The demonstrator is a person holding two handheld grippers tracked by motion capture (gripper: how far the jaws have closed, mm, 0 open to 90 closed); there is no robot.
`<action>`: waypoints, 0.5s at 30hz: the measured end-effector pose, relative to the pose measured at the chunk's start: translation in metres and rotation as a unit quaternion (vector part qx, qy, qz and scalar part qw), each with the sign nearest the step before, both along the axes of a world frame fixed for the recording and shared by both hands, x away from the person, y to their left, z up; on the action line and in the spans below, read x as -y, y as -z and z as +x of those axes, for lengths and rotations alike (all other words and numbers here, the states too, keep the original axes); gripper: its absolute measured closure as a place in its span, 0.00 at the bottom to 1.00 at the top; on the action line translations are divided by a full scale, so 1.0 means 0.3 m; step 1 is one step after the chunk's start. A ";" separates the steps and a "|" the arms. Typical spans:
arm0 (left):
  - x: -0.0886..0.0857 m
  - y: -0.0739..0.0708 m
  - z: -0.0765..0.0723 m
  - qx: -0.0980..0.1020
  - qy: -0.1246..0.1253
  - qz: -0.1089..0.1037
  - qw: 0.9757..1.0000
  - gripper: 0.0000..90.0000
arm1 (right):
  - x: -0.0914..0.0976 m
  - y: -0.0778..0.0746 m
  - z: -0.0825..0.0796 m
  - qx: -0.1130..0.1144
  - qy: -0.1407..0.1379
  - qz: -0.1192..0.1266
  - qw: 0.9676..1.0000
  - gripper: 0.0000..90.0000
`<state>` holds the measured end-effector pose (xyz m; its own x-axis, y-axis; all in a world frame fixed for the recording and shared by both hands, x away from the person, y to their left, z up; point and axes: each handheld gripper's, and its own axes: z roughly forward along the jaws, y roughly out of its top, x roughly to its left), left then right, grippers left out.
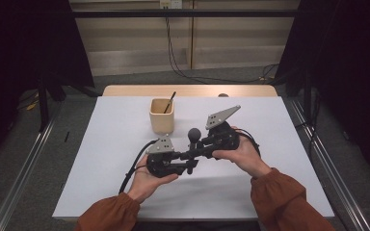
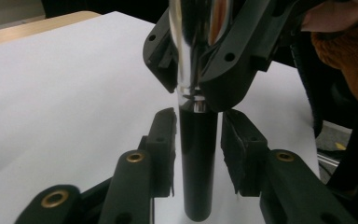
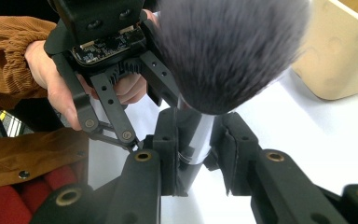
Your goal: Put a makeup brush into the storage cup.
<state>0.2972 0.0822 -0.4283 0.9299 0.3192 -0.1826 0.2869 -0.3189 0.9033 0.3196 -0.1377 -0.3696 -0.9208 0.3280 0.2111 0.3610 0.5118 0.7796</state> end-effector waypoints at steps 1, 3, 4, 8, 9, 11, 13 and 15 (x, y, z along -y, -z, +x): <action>-0.001 0.000 0.001 -0.001 0.001 -0.001 1.000 0.73 | -0.001 0.001 -0.001 0.000 0.000 -0.001 1.000 0.79; -0.003 0.001 0.003 -0.002 0.000 0.001 1.000 0.74 | -0.002 0.002 -0.001 0.000 0.000 0.000 1.000 0.79; -0.005 0.001 0.005 -0.005 0.000 -0.002 1.000 0.74 | -0.003 0.003 0.000 -0.001 0.000 0.002 1.000 0.79; -0.008 0.001 0.007 -0.009 0.002 -0.006 1.000 0.79 | -0.007 0.009 0.000 -0.002 0.000 0.004 1.000 0.79; -0.008 0.002 0.007 -0.008 0.001 -0.005 1.000 0.82 | -0.008 0.011 0.001 -0.002 -0.001 0.003 1.000 0.79; -0.009 0.003 0.010 -0.010 0.003 -0.004 1.000 0.82 | -0.010 0.013 -0.001 -0.002 0.001 0.003 1.000 0.79; -0.009 0.003 0.010 -0.008 0.002 -0.004 1.000 0.83 | -0.008 0.015 -0.001 -0.002 0.002 0.004 1.000 0.79; -0.010 0.001 0.010 -0.005 0.001 -0.002 1.000 0.83 | -0.005 0.017 0.000 -0.002 0.002 0.008 1.000 0.79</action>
